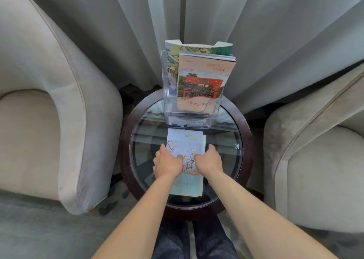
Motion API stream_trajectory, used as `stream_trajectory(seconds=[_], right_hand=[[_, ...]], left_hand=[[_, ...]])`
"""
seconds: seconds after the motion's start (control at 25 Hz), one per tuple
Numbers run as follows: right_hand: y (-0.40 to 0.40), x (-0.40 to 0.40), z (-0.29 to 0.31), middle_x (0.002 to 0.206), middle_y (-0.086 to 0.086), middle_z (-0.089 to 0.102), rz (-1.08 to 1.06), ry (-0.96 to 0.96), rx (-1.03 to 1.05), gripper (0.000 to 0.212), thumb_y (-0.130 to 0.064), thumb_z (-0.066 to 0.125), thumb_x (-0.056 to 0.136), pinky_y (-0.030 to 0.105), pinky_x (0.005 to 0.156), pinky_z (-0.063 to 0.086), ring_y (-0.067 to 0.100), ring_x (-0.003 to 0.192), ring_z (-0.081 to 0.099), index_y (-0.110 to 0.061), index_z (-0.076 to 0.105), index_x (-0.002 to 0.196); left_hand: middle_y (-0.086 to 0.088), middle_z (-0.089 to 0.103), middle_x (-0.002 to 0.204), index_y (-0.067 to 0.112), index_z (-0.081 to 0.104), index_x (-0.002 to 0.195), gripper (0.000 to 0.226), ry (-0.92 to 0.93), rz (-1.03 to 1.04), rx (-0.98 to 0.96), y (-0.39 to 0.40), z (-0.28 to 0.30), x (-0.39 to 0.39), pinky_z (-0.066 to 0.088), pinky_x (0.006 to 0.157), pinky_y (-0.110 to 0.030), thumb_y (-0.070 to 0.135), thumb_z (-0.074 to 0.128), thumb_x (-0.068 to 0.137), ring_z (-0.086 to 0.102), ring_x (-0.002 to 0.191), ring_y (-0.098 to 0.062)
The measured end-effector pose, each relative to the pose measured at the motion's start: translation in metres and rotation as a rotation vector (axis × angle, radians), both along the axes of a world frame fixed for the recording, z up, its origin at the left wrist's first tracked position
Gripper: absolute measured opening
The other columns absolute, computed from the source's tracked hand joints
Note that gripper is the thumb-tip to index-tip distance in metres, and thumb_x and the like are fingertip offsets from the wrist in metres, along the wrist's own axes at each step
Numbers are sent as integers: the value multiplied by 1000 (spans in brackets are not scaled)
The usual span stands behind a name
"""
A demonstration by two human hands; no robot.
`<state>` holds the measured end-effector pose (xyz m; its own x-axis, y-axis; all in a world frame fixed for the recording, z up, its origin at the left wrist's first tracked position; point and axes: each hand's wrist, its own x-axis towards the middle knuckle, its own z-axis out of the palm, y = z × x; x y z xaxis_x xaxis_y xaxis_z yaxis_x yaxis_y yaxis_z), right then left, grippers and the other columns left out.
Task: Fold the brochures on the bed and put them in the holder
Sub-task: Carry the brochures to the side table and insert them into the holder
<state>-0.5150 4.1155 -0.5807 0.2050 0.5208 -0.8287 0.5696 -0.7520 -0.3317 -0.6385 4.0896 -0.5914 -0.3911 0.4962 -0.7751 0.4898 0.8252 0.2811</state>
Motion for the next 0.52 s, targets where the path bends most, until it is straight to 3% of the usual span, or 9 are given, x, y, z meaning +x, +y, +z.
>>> stream_trajectory(seconds=[0.16, 0.36, 0.52], right_hand=[[-6, -8, -8, 131, 14, 54, -26, -20, 46, 45, -13, 58, 87, 47, 93, 52, 34, 113, 58, -6, 50, 131], [-2, 0, -17, 125, 13, 59, -74, -38, 27, 39, -13, 59, 85, 43, 84, 56, 32, 104, 63, -4, 58, 123], [1, 7, -14, 99, 0, 69, -131, -97, 89, 15, -16, 61, 85, 33, 66, 49, 22, 86, 64, -18, 65, 99]], left_hand=[[-14, 43, 133, 8, 51, 120, 37, 0, -3, 57, -7, -8, 3, 41, 103, -47, 29, 60, 90, 45, 121, -33], [-10, 47, 125, 12, 59, 116, 25, 21, 33, 89, -2, -14, -7, 44, 99, -49, 24, 54, 94, 53, 110, -33], [-1, 57, 111, 24, 56, 94, 13, 23, 182, 176, -3, -11, -14, 48, 73, -37, 12, 52, 92, 61, 88, -22]])
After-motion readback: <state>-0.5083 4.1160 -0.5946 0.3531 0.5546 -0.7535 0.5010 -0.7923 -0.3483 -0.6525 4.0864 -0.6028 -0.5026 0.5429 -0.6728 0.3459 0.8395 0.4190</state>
